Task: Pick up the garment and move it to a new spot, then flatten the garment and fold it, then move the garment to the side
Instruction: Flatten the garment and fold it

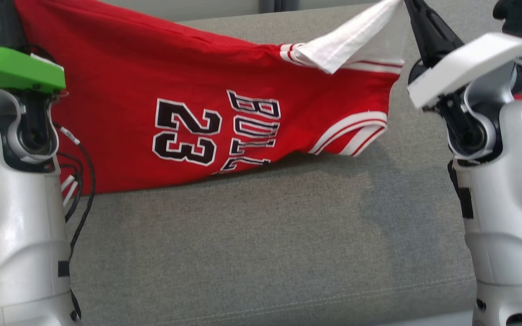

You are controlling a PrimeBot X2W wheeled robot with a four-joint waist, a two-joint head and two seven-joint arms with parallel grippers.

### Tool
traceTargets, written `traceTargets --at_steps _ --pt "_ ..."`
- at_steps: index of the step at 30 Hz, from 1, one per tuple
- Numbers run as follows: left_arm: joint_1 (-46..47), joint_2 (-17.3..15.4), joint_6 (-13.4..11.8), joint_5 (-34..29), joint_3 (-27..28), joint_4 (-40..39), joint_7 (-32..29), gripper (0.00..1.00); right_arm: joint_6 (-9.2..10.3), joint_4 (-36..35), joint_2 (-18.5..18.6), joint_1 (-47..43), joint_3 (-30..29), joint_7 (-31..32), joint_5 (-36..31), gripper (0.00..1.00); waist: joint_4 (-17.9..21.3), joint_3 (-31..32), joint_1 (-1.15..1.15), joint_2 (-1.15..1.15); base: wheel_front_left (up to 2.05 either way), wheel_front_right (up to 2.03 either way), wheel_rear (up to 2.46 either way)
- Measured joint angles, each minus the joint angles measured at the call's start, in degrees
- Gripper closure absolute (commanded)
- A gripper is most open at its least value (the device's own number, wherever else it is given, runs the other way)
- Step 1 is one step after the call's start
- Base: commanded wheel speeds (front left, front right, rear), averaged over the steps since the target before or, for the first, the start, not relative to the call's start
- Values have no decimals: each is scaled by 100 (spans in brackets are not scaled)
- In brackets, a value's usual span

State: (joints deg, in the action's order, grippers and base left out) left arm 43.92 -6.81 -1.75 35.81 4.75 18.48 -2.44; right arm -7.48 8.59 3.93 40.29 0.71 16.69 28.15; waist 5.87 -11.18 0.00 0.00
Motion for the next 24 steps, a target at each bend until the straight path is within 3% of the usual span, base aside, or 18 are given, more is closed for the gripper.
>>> traceTargets --at_steps 4,14,19,24 --pt "658 -112 158 42 -62 218 -51 100 0 435 22 893 181 -220 -86 100 50 -367 0 0 0 0 0" --pt "2849 -464 191 48 -5 331 -3 100 0 1817 -45 3459 2 -1060 -701 100 215 -1522 1 0 0 0 0" --pt "3879 -442 178 159 63 442 164 100 0 2346 -58 4492 -233 -1570 -1169 100 268 -2092 1 0 0 0 0" --pt "4638 -370 348 318 102 569 493 100 -1 2688 -62 5314 -581 -2252 -1623 100 287 -2527 2 0 0 0 0"
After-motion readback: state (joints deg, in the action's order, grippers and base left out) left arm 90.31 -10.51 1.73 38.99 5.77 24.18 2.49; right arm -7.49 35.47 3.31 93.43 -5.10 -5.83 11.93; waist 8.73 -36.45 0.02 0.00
